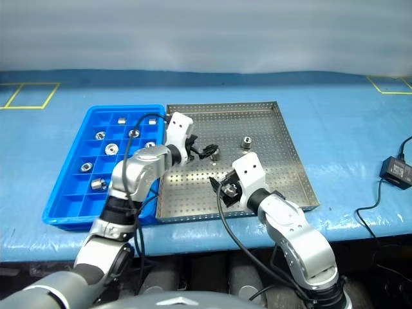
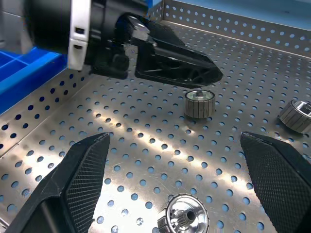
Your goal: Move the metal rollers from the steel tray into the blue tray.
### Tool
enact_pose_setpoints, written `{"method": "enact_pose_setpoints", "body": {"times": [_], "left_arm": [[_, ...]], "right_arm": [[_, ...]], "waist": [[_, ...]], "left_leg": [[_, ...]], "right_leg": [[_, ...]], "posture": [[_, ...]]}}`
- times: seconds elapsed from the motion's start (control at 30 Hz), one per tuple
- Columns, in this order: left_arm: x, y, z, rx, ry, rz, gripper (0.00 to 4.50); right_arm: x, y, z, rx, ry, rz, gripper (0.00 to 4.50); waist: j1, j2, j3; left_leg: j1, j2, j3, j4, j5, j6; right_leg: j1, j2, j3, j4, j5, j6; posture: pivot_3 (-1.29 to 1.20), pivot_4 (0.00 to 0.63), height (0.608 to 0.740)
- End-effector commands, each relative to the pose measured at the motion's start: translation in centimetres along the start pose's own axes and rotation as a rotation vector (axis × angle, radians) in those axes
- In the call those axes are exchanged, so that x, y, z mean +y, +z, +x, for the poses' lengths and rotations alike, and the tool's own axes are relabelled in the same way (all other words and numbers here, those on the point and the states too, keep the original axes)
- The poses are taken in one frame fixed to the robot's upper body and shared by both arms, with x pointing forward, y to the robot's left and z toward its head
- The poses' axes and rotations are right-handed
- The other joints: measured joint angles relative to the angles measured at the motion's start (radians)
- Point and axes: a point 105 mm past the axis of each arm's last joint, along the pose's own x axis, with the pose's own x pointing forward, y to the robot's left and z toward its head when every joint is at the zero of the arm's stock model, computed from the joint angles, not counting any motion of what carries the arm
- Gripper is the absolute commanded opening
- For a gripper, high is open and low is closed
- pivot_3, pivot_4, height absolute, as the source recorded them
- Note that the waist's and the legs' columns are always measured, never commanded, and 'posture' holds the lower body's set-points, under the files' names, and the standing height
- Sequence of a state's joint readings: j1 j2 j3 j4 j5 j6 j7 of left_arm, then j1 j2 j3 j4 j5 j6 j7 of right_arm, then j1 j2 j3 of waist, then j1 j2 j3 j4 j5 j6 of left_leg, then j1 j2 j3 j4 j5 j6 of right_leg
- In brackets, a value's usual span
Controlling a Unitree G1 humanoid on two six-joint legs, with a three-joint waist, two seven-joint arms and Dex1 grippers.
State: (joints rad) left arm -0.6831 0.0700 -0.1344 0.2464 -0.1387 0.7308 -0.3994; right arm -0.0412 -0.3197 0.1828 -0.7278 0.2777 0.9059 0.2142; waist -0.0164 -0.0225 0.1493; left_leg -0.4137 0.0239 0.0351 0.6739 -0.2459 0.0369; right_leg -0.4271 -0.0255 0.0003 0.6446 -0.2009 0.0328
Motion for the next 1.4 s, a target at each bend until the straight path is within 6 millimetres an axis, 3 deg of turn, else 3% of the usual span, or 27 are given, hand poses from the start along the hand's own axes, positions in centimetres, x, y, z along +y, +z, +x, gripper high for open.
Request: {"method": "enact_pose_setpoints", "body": {"times": [0.03,0.37,0.47,0.57,0.67,0.7,0.87,1.07,1.23,1.4], "left_arm": [[-0.4,0.9,1.5,-0.029,-0.006,0.055,4.47],[0.0,-1.9,3.5,0.092,0.034,0.105,4.47],[0.0,-2.4,3.3,0.114,0.022,0.111,3.91],[0.2,-2.6,3.1,0.121,0.028,0.137,2.93],[1.0,-1.7,2.4,0.076,0.056,0.104,1.91],[1.3,-1.2,2.0,0.056,0.067,0.095,1.83],[3.5,1.6,-1.7,-0.088,0.189,0.028,1.83],[6.1,3.3,-9.6,-0.265,0.523,0.027,1.83],[6.7,1.5,-15.3,-0.277,0.800,0.007,1.83],[6.7,-1.7,-20.1,-0.218,1.107,-0.046,1.83]], "right_arm": [[0.0,1.3,-0.6,-0.057,-0.020,-0.017,4.50],[0.0,1.5,-0.6,-0.067,-0.033,-0.018,4.50],[0.0,1.6,-0.6,-0.070,-0.033,-0.020,4.50],[0.0,1.6,-0.5,-0.072,-0.031,-0.020,4.50],[0.0,1.6,-0.4,-0.071,-0.026,-0.019,4.50],[0.0,1.6,-0.4,-0.071,-0.023,-0.019,4.50],[0.6,1.9,0.0,-0.075,0.015,-0.021,4.50],[2.0,2.5,1.3,-0.080,0.122,-0.043,4.50],[3.7,3.1,2.8,-0.085,0.251,-0.088,4.50],[5.4,3.6,4.0,-0.093,0.370,-0.123,4.50]], "waist": [[-0.006,0.000,0.000],[-0.022,0.000,0.000],[-0.022,0.000,0.000],[-0.022,0.000,0.000],[-0.023,0.000,0.000],[-0.024,0.000,0.000],[-0.021,0.000,0.000],[-0.005,0.000,0.000],[0.021,0.000,0.000],[0.066,0.000,0.000]], "left_leg": [[0.000,0.000,0.000,0.000,0.000,0.000],[-0.001,0.000,0.001,0.000,-0.001,0.001],[-0.001,0.000,0.001,0.000,-0.001,0.001],[-0.001,0.000,0.001,0.000,-0.001,0.001],[-0.001,0.000,0.001,0.000,-0.001,0.001],[-0.001,0.001,0.001,0.000,-0.001,0.001],[-0.001,0.002,0.001,0.000,-0.001,0.001],[-0.001,0.002,0.001,-0.001,-0.001,0.001],[0.000,0.001,0.001,0.000,-0.001,0.001],[0.000,0.001,0.000,0.000,-0.001,0.001]], "right_leg": [[0.000,0.000,0.000,0.000,0.000,0.000],[-0.001,0.000,0.001,0.000,0.003,0.006],[-0.001,0.000,0.001,0.000,0.003,0.006],[-0.001,0.000,0.001,0.000,0.003,0.006],[-0.001,0.000,0.001,0.000,0.003,0.006],[-0.001,0.000,0.001,0.000,0.003,0.006],[-0.002,0.000,0.001,0.000,0.003,0.006],[-0.001,-0.001,0.002,0.000,0.005,0.003],[0.000,-0.001,0.001,0.000,0.004,0.004],[0.000,-0.001,0.000,0.000,0.003,0.005]], "posture": [[-0.10,0.150,0.740],[-0.12,0.150,0.740],[-0.12,0.150,0.740],[-0.12,0.150,0.740],[-0.08,0.150,0.740],[-0.08,0.150,0.740],[-0.04,0.150,0.740],[0.07,0.150,0.740],[0.17,0.150,0.740],[0.26,0.150,0.740]]}}
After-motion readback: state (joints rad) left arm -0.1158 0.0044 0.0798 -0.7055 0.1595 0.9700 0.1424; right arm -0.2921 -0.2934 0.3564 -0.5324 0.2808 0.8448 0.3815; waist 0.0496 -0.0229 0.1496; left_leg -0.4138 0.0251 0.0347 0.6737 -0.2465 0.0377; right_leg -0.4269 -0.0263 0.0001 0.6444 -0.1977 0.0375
